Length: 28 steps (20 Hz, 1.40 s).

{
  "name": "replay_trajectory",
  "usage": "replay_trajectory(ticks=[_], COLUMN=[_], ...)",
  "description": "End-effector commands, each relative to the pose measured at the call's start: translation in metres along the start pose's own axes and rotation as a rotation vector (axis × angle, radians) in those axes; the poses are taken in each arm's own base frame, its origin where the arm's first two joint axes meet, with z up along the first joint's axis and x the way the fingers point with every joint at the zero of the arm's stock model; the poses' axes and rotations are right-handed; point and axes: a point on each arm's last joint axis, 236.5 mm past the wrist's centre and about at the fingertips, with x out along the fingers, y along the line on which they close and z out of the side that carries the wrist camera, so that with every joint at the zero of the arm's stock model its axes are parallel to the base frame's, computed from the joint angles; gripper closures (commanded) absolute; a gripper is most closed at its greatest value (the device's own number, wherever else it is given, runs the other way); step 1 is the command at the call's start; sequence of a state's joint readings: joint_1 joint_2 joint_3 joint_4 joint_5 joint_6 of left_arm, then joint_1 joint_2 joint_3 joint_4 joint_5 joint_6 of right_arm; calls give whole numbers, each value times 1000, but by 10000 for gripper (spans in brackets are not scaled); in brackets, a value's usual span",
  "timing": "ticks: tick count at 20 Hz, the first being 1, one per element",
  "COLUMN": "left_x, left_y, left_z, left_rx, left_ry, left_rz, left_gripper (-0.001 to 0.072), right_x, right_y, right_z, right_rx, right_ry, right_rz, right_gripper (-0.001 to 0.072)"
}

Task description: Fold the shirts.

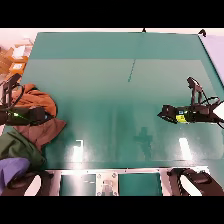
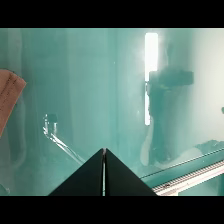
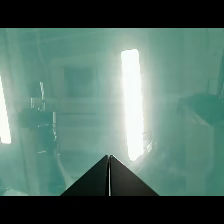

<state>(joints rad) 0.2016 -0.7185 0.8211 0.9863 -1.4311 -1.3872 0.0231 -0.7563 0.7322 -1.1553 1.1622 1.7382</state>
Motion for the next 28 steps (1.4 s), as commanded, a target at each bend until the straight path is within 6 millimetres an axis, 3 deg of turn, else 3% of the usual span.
replay_trajectory(ticks=[1,14,15,18,21,24,25,26,27,28], left_x=[0,0,0,-5,-12,-40,-46,-49,-48,-45], left_y=[1,0,1,3,4,53,70,88,108,126], left_z=[0,2,8,51,74,125,137,150,161,171], left_rx=[-1,-2,-2,-8,-4,61,66,44,17,-17], left_ry=[0,-11,-36,-218,-320,-483,-469,-444,-410,-380], left_rz=[1,0,3,11,16,246,308,350,378,389], left_gripper=[680,680,680,680,680,664,366,142,141,113], right_x=[0,1,1,-2,-2,-4,-4,-5,-5,-5], right_y=[0,0,0,5,6,7,8,8,6,6], right_z=[0,0,0,33,35,45,48,50,51,51], right_rx=[-1,1,1,1,1,1,1,1,-3,-3], right_ry=[1,0,-3,-140,-151,-194,-206,-214,-218,-217], right_rz=[0,-1,0,24,26,32,34,34,29,28], right_gripper=[694,694,694,694,694,693,684,583,429,333])
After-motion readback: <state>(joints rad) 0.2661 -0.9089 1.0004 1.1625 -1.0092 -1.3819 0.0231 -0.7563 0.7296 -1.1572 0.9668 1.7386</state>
